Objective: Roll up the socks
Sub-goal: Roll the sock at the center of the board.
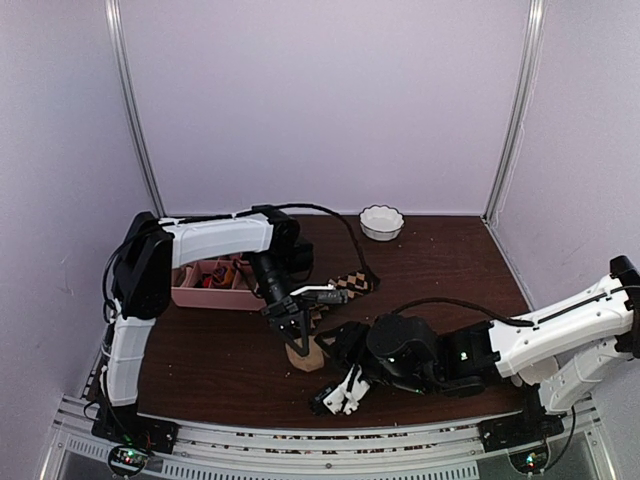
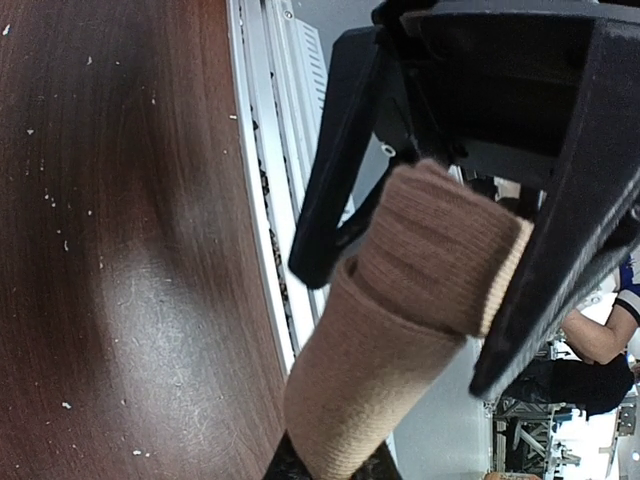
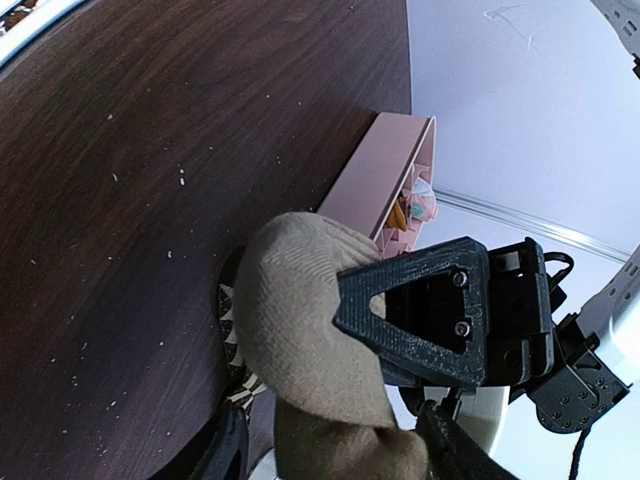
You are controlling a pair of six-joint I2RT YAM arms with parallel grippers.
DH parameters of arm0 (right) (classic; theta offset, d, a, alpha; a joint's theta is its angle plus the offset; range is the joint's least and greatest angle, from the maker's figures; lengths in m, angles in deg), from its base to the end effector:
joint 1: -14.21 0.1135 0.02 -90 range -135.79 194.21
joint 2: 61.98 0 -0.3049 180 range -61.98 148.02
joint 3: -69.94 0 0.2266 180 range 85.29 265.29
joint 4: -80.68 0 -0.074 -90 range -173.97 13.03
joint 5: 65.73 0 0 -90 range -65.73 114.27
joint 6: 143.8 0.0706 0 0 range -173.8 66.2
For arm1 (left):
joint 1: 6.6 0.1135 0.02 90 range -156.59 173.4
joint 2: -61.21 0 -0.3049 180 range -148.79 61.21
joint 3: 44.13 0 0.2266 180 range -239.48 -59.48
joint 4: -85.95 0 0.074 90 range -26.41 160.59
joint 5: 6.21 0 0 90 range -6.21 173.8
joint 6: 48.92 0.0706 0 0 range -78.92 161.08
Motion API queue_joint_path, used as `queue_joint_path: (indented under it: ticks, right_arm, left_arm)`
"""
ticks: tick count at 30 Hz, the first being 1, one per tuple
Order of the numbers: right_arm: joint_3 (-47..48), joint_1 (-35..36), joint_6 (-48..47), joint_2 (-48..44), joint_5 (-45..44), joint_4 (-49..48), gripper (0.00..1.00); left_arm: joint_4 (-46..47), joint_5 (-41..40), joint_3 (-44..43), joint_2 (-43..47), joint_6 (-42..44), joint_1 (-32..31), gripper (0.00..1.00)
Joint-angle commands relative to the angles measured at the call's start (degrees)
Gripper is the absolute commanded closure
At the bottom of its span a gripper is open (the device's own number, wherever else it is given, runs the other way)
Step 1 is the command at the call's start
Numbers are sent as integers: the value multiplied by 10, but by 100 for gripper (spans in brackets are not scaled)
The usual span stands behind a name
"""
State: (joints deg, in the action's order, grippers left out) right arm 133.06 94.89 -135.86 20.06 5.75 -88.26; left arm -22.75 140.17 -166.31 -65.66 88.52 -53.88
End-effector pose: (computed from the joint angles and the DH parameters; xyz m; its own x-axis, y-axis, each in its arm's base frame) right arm 0.0730 0.3064 0.2716 0.8714 -0.4891 0.0375 -0.2032 -0.4297 -0.8798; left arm 0.2172 -0.3219 0.2351 -0.2867 0.9116 -0.2945 0.5821 -0.0783 -0.8094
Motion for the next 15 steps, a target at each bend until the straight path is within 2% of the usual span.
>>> queue_joint_path:
  ticks: [1, 5, 7, 9, 12, 15]
  right_arm:
    - [21, 5, -31, 18, -49, -40, 43]
    - [40, 10, -21, 20, -51, -18, 42]
    - [41, 11, -17, 21, -49, -12, 45]
    - [34, 14, -20, 20, -53, -22, 51]
    - [27, 16, -18, 16, -57, -22, 68]
    - [27, 16, -15, 18, -66, 0, 77]
  left_arm:
    - [-16, 10, -1, -7, 5, -4, 100]
    - [-16, 7, -3, -11, 4, -5, 100]
    - [-16, 7, -5, -11, 4, -6, 100]
    - [-16, 6, -5, -12, 4, -5, 100]
    - [-16, 6, -3, -11, 4, -5, 100]
    - [-16, 3, -4, -10, 4, -5, 100]
